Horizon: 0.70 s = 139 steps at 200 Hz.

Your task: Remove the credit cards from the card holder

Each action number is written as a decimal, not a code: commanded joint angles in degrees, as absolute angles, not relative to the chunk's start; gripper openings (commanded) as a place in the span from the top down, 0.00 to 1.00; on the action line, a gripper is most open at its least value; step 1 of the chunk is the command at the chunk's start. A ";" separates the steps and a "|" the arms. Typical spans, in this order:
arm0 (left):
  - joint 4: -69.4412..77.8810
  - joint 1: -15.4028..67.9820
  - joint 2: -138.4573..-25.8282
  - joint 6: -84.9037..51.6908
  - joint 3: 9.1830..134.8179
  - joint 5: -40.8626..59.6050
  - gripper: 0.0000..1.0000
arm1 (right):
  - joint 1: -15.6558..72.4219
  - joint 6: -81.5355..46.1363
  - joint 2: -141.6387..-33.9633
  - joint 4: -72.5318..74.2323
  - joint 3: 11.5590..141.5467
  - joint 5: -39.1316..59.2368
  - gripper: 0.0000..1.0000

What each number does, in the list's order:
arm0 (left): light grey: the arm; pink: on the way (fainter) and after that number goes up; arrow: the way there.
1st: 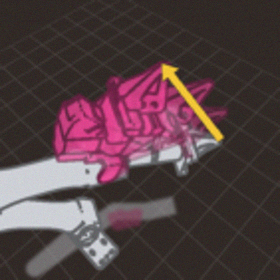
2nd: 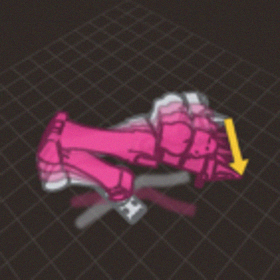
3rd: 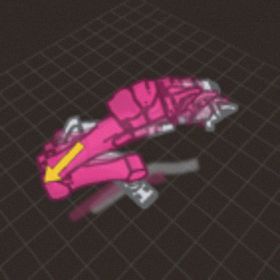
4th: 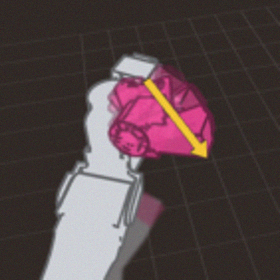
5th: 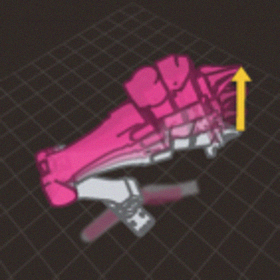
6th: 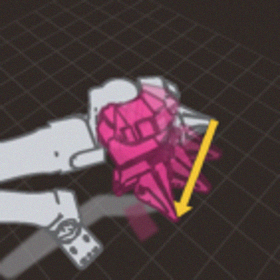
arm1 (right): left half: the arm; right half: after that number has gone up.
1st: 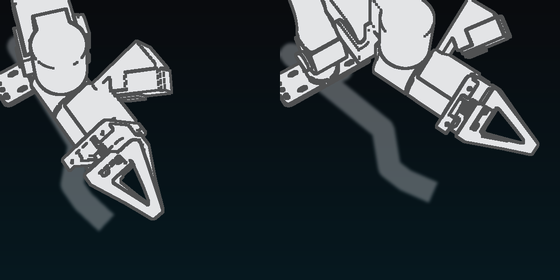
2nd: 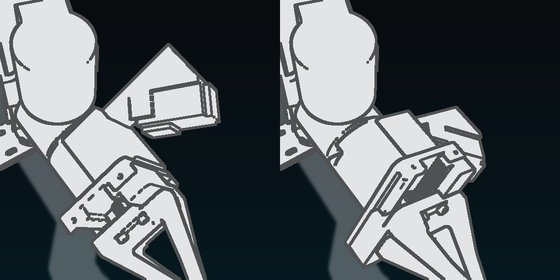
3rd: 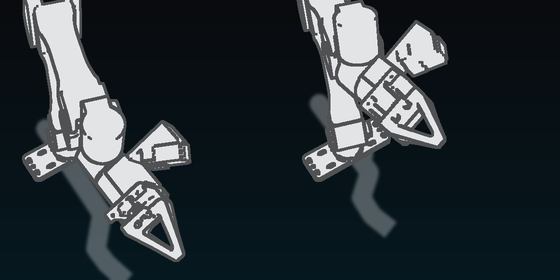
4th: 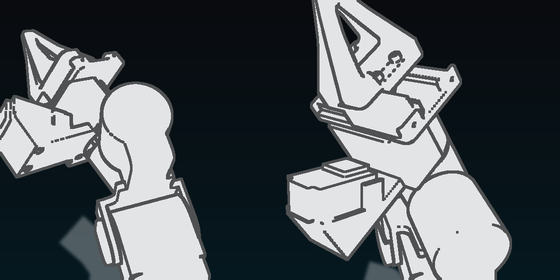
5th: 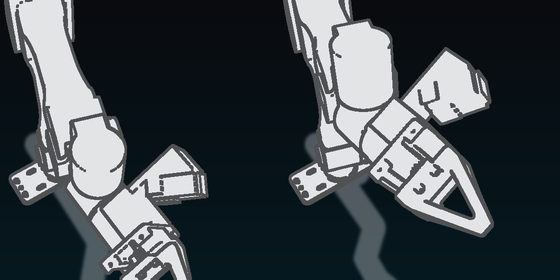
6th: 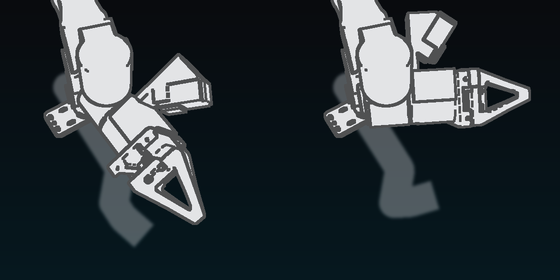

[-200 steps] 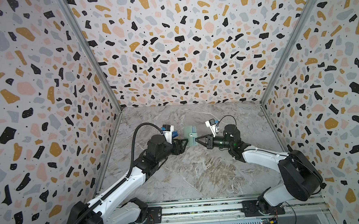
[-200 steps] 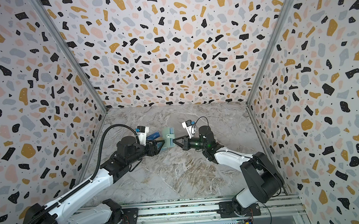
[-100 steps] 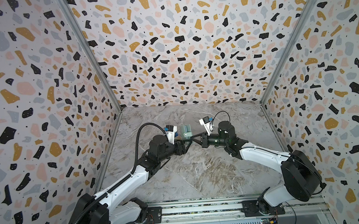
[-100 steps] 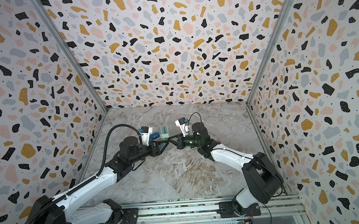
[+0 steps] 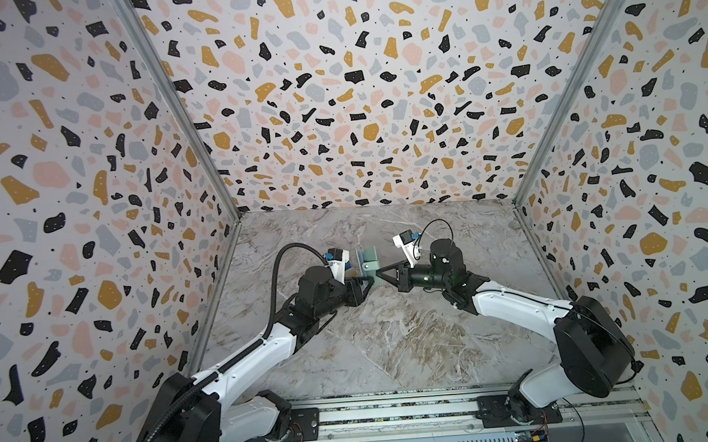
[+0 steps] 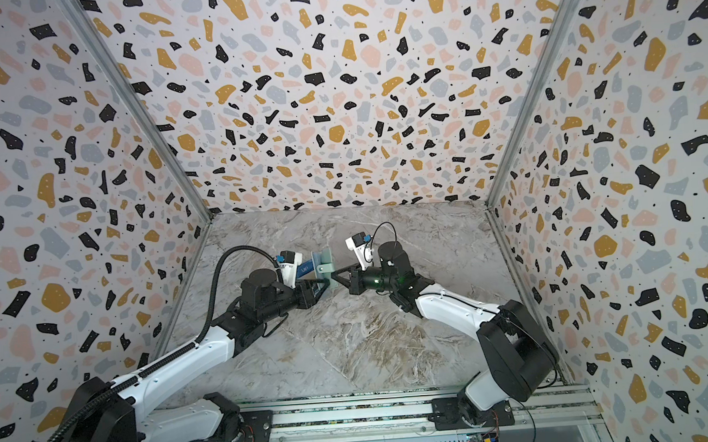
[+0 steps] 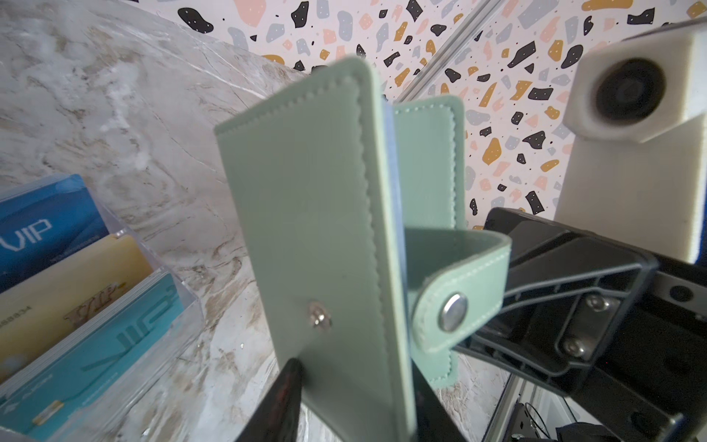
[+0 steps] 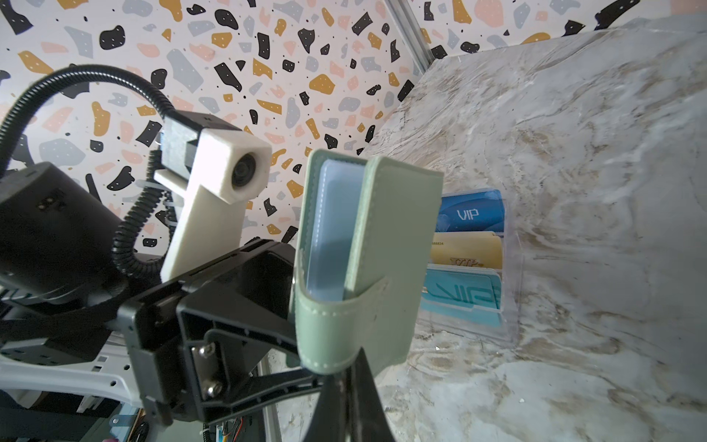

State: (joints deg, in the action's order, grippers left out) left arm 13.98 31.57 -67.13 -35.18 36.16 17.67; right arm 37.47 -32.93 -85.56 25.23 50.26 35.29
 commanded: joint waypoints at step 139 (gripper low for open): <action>15.81 31.72 -65.93 -35.64 29.54 19.51 0.83 | 36.22 -32.22 -84.00 18.67 47.47 33.52 1.00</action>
State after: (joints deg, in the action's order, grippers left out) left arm 13.30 31.51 -67.13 -35.62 31.55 16.67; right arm 36.42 -32.69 -85.54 20.49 48.80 34.35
